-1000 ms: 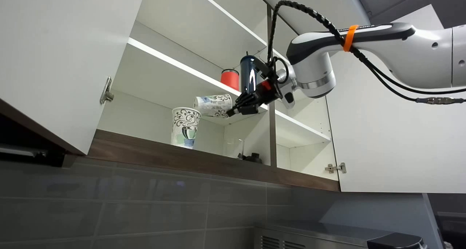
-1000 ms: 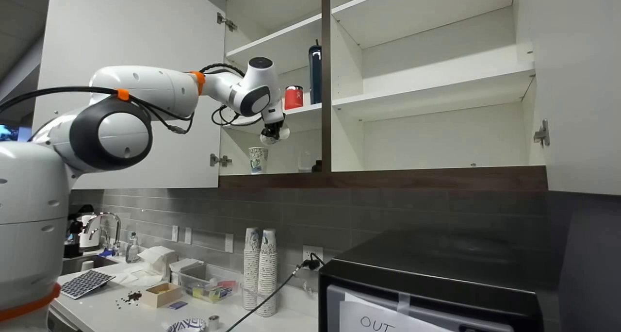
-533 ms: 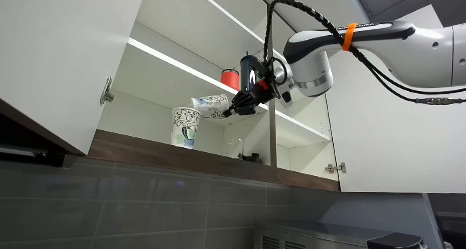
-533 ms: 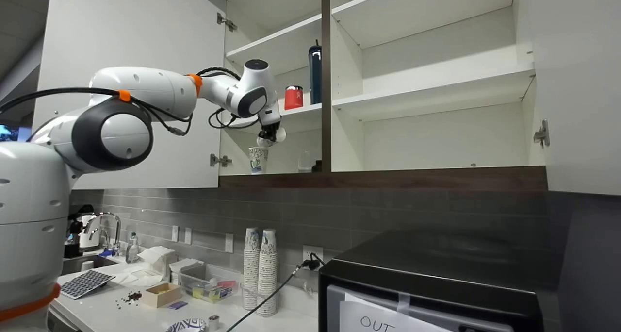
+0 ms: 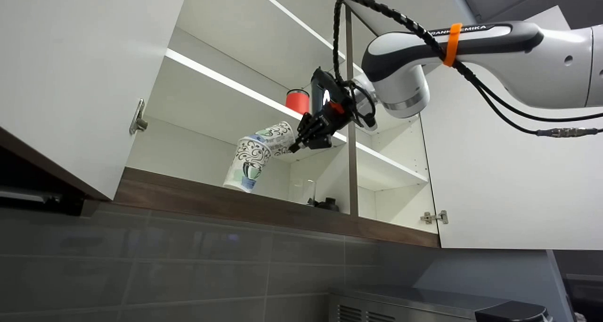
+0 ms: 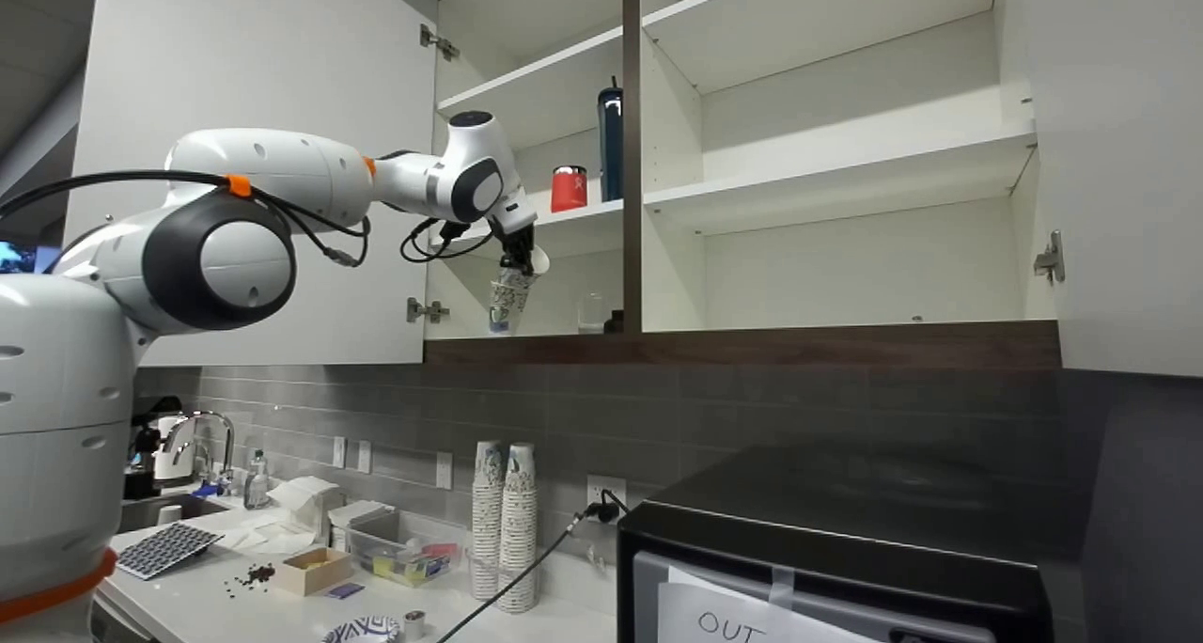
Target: Stack up the two paper cups on the bottom shelf and place them on the counter top
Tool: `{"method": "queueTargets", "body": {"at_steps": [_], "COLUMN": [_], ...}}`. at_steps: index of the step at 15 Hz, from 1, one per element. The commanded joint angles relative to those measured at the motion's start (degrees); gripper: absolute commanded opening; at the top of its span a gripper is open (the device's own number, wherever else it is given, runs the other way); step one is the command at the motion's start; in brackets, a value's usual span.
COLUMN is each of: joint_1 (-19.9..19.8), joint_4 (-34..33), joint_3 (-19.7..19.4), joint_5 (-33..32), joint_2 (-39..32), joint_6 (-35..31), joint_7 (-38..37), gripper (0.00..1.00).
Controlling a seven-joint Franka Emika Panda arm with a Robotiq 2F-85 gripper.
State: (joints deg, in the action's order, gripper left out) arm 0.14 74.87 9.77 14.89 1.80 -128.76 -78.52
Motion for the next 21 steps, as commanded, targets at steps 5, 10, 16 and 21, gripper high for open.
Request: {"method": "queueTargets", "body": {"at_steps": [5,10,16,21], "joint_1": [1.05,1.43,2.34,2.88], "joint_4": [-3.12,-3.82,-4.73,-5.93], "joint_3": [1.87,3.57,5.66,6.74], "joint_5": [-12.73,-19.14,-24.58,-23.67], "joint_2": [-0.41,-0.7,-1.92,-3.2], "joint_6": [3.11,3.42,4.29,6.87], "joint_7": [5.2,10.7,13.17,13.48], "gripper": [0.01,0.01,0.43,0.81]}}
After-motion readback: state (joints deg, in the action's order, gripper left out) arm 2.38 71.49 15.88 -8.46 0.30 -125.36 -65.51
